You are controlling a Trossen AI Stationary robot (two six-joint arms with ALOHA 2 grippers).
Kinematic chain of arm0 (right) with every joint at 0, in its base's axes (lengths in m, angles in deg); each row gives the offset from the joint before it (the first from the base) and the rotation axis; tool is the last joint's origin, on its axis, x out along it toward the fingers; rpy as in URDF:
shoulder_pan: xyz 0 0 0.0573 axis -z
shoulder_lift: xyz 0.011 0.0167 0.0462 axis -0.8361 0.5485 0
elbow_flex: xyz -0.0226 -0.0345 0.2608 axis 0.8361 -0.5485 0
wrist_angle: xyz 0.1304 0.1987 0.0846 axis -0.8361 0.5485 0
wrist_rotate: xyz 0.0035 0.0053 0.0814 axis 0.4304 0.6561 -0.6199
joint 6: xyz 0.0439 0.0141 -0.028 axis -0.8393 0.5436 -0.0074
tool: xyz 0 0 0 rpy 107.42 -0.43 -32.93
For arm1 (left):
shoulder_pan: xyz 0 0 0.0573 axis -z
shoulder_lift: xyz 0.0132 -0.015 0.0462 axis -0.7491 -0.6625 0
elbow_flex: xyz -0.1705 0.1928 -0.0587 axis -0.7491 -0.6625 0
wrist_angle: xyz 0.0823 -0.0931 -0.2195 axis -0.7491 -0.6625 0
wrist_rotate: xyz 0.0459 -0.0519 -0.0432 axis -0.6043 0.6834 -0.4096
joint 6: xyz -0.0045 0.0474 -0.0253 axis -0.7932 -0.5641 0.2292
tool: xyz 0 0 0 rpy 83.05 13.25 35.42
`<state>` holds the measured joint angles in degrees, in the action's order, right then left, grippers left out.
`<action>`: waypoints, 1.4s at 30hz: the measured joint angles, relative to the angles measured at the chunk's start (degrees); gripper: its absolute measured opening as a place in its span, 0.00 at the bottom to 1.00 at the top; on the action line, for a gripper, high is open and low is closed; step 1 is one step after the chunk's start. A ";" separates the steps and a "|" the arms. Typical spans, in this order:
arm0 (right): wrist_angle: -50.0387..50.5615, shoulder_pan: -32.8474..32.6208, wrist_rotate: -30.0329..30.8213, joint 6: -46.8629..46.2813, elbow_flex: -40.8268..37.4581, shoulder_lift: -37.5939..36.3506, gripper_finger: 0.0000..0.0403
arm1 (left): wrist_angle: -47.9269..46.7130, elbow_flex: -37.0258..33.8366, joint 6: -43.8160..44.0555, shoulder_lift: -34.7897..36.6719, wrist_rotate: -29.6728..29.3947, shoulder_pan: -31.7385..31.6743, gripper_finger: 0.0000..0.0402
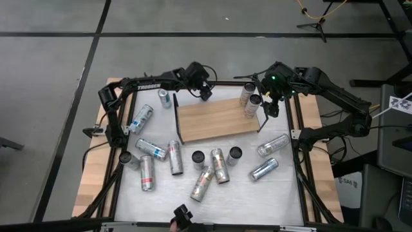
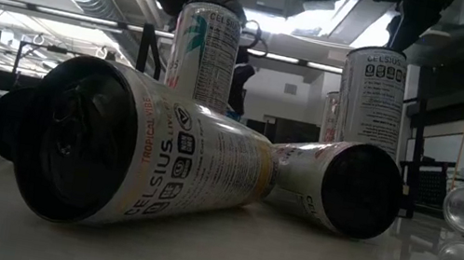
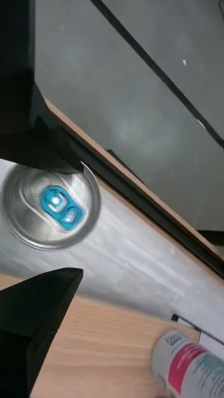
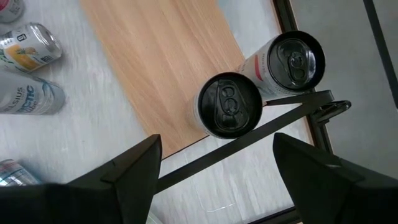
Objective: Place canned beverage on shelf
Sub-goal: Put the blue soda can on the shelf
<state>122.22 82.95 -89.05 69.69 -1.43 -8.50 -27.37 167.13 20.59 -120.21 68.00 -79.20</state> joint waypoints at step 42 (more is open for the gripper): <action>-0.02 0.01 0.00 0.00 0.00 0.00 0.75 | -1.93 -0.06 -0.39 1.46 2.23 -1.32 0.63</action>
<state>122.20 82.97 -89.05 69.69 -1.43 -8.50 -29.29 167.07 20.20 -118.75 70.23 -80.52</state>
